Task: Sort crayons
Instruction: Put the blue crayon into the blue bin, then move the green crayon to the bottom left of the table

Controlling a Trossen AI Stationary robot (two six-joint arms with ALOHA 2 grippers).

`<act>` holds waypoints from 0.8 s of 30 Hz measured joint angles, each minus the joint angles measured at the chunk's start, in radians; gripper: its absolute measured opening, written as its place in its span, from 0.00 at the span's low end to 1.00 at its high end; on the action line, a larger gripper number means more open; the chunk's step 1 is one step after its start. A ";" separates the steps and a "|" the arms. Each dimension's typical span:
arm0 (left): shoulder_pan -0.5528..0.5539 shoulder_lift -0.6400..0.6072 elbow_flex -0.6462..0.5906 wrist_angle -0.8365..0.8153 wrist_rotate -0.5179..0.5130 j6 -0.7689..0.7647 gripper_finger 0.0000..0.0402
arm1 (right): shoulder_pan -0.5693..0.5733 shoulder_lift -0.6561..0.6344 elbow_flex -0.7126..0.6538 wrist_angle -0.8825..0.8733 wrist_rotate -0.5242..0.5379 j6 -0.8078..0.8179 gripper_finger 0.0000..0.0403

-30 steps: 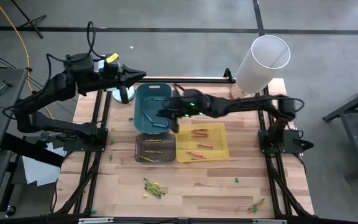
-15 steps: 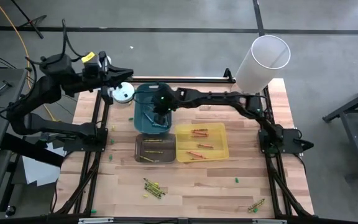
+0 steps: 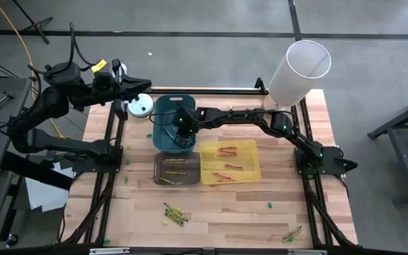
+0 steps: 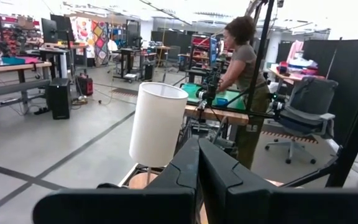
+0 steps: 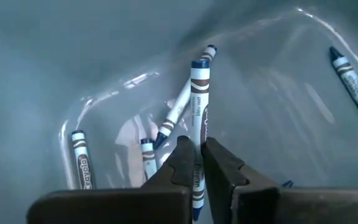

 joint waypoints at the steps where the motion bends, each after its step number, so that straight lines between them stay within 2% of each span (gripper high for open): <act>1: 0.000 0.000 0.000 0.000 0.000 0.005 0.00 | 0.000 0.000 0.000 0.001 0.000 0.000 0.03; 8: 0.000 0.000 0.000 -0.019 0.000 0.012 0.00 | 0.000 0.000 0.000 0.024 -0.001 0.004 0.15; 12: 0.000 0.000 0.000 -0.023 0.000 0.012 0.00 | -0.003 0.000 0.005 0.025 -0.068 0.019 0.25; 16: 0.000 0.000 0.000 -0.023 0.000 0.012 0.00 | -0.007 0.000 0.041 0.025 -0.087 0.000 0.35; 20: 0.000 0.000 0.000 -0.024 0.000 0.013 0.00 | -0.020 0.000 0.133 -0.049 -0.193 -0.095 0.40; 24: 0.000 0.000 0.000 -0.037 0.000 0.015 0.00 | -0.041 0.000 0.280 -0.277 -0.242 -0.212 0.40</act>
